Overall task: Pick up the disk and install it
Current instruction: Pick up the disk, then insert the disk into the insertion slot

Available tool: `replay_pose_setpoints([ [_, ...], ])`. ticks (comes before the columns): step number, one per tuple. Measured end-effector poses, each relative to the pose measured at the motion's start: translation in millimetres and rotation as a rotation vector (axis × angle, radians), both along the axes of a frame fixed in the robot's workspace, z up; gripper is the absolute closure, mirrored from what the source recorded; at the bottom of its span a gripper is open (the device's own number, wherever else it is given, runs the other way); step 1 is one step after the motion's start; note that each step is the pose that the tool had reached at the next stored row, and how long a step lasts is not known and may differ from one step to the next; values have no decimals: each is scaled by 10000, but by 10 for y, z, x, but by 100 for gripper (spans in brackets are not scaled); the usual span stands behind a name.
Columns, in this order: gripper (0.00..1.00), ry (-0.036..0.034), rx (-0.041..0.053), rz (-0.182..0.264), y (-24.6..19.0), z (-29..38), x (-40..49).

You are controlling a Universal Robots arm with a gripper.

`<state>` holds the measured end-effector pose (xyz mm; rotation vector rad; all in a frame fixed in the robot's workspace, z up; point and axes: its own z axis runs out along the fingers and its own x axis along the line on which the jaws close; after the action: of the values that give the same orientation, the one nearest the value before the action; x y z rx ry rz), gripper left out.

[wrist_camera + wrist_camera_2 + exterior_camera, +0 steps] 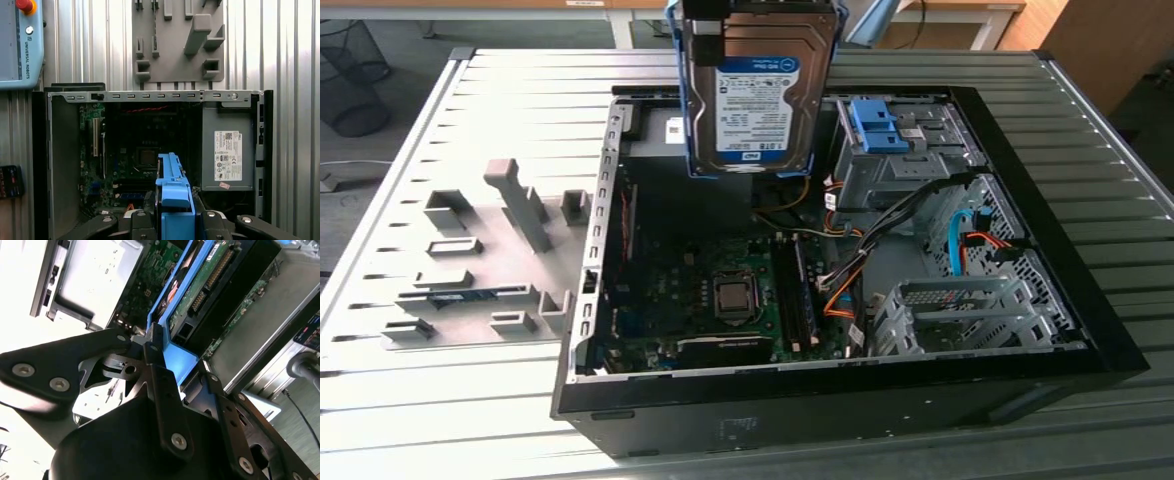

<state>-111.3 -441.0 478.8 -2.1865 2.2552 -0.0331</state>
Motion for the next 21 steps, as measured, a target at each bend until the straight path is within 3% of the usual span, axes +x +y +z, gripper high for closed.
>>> replay_pose_setpoints([
  [3, 64, 0, 0, -1, 0, -2, 44],
  [17, 64, 0, -7, -3, -1, -2, 44],
  [21, 64, 0, -7, -1, -45, -2, 45],
])
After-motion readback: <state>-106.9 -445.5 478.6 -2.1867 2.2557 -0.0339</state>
